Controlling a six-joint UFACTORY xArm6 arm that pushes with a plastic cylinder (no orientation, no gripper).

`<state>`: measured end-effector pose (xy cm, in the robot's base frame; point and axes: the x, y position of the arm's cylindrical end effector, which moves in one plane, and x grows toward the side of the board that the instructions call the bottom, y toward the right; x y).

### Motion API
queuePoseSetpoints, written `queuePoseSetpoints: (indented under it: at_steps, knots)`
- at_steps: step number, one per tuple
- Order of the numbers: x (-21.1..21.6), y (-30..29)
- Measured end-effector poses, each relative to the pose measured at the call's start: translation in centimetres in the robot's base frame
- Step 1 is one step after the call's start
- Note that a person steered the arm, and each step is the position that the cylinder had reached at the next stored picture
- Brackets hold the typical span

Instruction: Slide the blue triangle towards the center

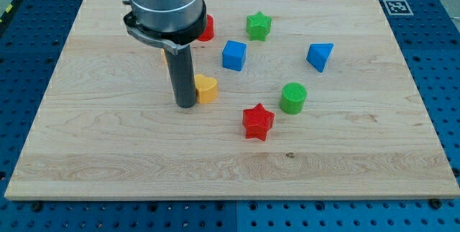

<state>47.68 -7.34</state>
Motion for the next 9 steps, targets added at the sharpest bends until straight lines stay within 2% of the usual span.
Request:
queuePoseSetpoints:
  at_steps: [1,2,3,4,5,6,7,8,9]
  knots:
    - [0.0,-0.3]
    - [3.2,-1.2]
    - [9.4,-0.5]
    - [11.7,6.8]
    - [11.1,18.3]
    - [7.7,30.3]
    - [0.1,37.8]
    - [-8.8,37.8]
    - [-13.6,35.5]
